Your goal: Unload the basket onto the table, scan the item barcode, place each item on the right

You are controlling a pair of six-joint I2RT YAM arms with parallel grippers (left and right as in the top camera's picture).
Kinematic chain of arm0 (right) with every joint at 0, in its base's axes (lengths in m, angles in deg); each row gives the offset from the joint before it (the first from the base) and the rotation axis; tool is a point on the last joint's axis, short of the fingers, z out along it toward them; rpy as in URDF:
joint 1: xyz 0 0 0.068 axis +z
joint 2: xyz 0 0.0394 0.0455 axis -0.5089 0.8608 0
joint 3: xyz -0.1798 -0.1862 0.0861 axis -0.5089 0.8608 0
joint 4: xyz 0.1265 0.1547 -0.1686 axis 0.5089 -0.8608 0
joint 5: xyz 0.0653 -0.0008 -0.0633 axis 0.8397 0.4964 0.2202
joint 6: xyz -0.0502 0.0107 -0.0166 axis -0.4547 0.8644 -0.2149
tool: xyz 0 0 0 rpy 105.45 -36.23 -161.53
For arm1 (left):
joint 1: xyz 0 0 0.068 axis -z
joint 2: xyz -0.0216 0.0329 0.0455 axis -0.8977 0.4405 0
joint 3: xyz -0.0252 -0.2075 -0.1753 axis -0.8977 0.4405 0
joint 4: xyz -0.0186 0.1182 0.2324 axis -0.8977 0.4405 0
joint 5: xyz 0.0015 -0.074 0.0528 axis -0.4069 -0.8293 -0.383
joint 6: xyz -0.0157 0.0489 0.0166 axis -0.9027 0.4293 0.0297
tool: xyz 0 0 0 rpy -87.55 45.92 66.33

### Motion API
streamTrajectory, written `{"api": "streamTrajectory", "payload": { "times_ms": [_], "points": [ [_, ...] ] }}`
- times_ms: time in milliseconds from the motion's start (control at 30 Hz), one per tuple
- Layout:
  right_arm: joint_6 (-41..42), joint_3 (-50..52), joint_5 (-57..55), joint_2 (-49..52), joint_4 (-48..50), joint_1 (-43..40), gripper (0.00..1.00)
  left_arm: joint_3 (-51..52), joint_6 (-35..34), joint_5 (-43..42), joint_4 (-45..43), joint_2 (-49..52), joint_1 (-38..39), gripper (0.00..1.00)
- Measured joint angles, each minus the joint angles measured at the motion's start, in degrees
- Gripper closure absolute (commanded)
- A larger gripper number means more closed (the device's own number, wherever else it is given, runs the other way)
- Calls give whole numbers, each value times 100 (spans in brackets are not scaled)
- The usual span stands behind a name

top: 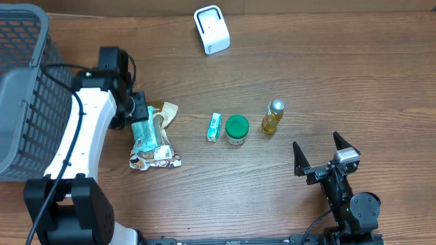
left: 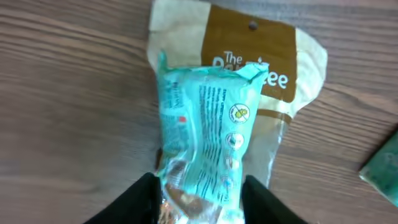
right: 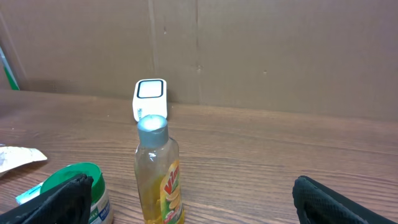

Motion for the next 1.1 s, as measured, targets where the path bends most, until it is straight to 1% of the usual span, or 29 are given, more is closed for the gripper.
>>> {"api": "streamTrajectory", "payload": {
  "times_ms": [133,233,433,500,567,767,1100],
  "points": [
    [0,0,0,0,-4,2,0,645,2,-361,-632,0,0,60],
    [-2,0,-2,0,-2,0,0,903,0,-542,-933,0,0,61],
    [0,0,0,0,-4,2,0,1244,-15,-669,-1261,0,0,70],
    [-2,0,-2,0,0,2,0,1351,-28,-686,-1412,0,0,73],
    [0,0,0,0,-4,2,0,1502,-46,-702,-1604,0,0,81],
    [0,0,0,0,-4,2,0,1781,-66,-704,-1969,-66,0,96],
    [-2,0,-2,0,0,0,0,1954,-66,-704,-2218,-140,0,96]
  ]
}}
